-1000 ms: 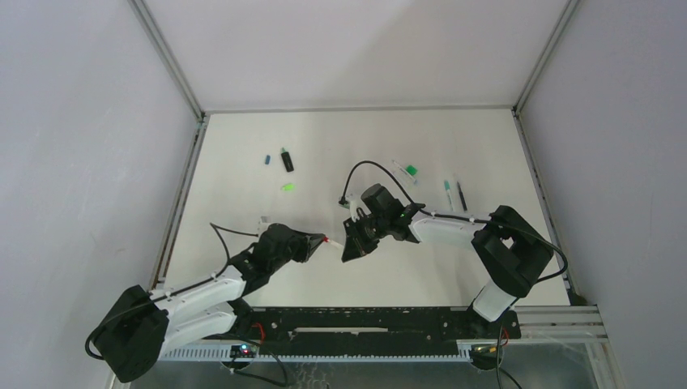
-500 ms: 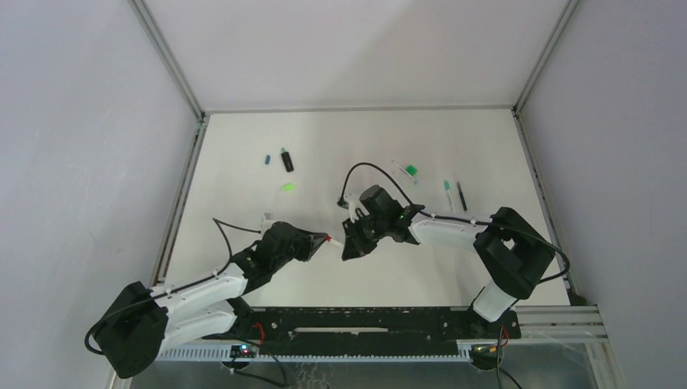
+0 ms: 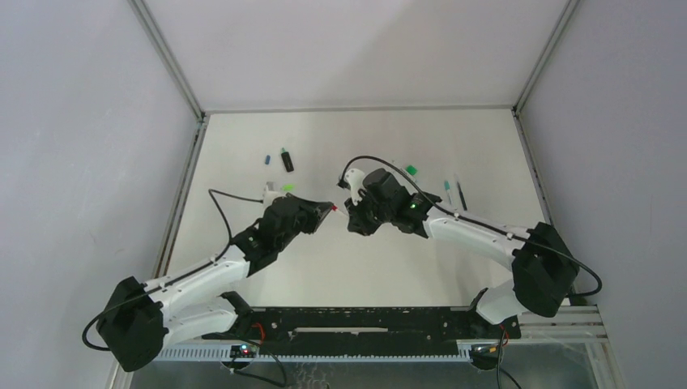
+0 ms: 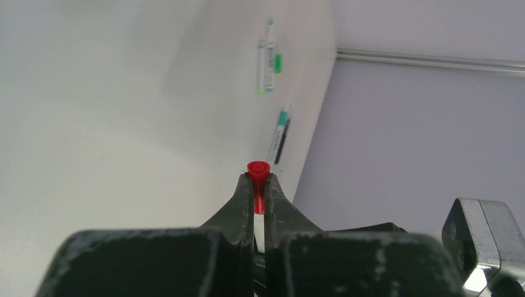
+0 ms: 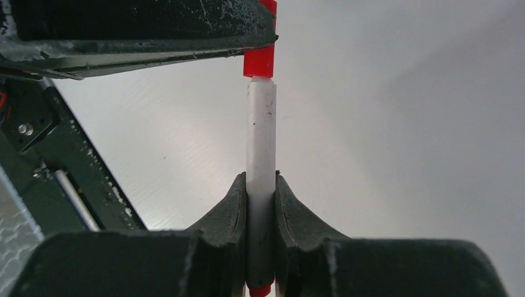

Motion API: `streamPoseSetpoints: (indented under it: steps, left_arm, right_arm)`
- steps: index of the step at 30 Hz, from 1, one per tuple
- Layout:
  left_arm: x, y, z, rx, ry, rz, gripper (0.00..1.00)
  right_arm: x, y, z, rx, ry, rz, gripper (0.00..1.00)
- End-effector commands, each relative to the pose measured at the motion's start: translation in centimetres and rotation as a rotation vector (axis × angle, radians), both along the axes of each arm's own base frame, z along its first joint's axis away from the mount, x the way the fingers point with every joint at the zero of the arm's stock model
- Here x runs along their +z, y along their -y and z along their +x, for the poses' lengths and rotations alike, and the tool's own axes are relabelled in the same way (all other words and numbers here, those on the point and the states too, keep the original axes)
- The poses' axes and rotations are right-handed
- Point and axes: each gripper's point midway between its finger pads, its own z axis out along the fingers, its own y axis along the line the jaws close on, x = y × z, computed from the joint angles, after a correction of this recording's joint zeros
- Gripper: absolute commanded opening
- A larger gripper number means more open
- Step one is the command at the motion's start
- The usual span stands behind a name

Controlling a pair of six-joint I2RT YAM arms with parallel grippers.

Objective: Insert the pens into the pen caps
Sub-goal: Insert the pen cap onto the pen, then press the pen cap onto the pen.

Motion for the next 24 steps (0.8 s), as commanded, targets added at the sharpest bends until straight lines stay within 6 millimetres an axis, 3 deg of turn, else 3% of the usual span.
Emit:
streamPoseSetpoints:
  steps: [1,7,12,17,24]
  left_arm:
    - [8.7,4.3,-0.4,-0.193,0.192,-0.094,0.00]
    - [13.2,5.1,0.3,-0.222,0.295,-0.077,0.00]
    - [13.9,6.4,1.1,-0.254,0.309,-0.060,0.00]
    - [15.4,8.4,1.6,-0.313,0.363,-0.095,0.00]
    - [19.0,10.3,1.4,-0.362,0.455,-0.122,0.00]
  right_arm:
    - [6.3,0.1,4.0,-0.037,0.229,-0.005,0.00]
    - [8.9,1.5,5.5,-0.034,0.208,-0.046,0.00]
    - [11.5,2.8,6.7,-0.007,0.272,0.006,0.00]
    - [15.5,2.2,6.8,0.038,0.396,0.118,0.00]
    - [17.4,3.2,7.5,0.054,0.477,0.145,0.00]
